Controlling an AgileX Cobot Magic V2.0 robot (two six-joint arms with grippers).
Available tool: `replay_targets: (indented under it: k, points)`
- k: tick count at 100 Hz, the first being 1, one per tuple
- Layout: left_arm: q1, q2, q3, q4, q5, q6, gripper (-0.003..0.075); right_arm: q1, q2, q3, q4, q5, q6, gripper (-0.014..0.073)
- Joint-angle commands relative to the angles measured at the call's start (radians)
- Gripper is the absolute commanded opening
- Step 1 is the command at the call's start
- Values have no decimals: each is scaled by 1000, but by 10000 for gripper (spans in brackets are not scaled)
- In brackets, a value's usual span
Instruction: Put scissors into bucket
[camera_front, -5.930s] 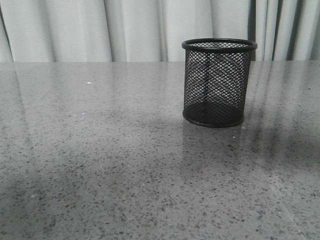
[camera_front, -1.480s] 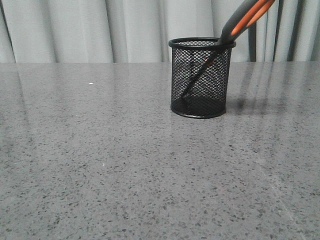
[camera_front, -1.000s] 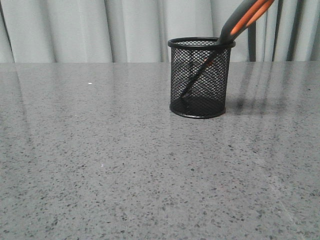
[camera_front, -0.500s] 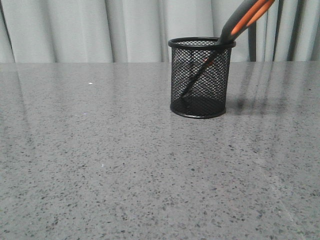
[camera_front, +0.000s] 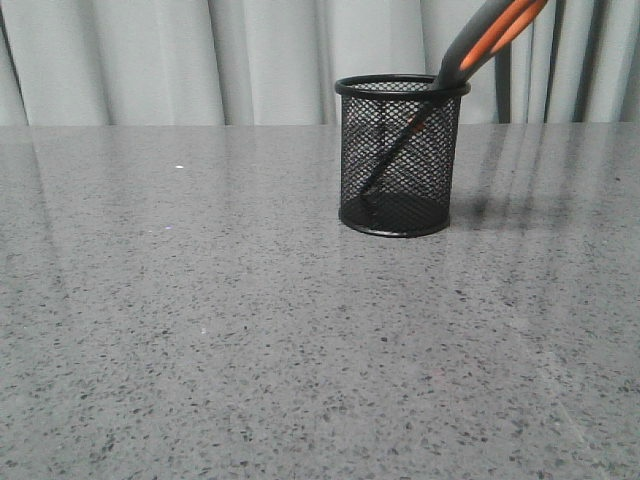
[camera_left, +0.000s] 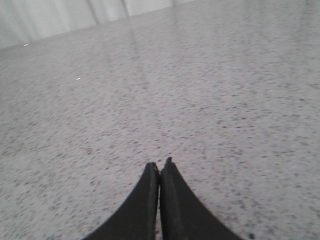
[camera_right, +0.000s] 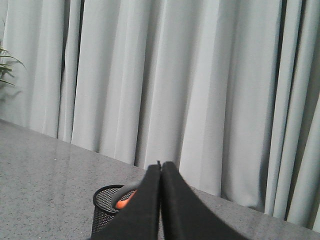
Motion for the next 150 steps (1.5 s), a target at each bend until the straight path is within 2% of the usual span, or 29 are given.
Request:
replay_targets:
  k: [1, 76, 83, 99, 106, 114, 129, 136, 150]
  points:
    - [-39, -27, 31, -17, -59, -14, -21, 1, 13, -21, -12, -79, -3, -45]
    - [-47, -25, 29, -31, -59, -14, -21, -3, 13, -21, -12, -79, -3, -45]
    - [-47, -25, 29, -31, -59, -14, -21, -21, 12, -21, -13, -20, 16, -45]
    - [-47, -25, 29, -31, -59, -14, -21, -126, 7, -3, -13, 128, 16, -45]
    - [-47, -25, 29, -31, -59, -14, -21, -213, 7, 36, 19, 131, 16, -45]
    - [-47, -25, 29, -31, -59, -14, -21, -330, -7, 102, 128, 126, 16, -45]
    - [-47, -25, 29, -31, -59, -14, -21, -501, -51, 247, 254, 50, 16, -45]
    - [-47, -25, 29, -31, -61, -14, -21, -541, -66, 297, 254, 21, 16, -45]
    - [-47, -25, 29, -31, -61, -14, -21, -550, -64, 359, 243, 2, 16, -45]
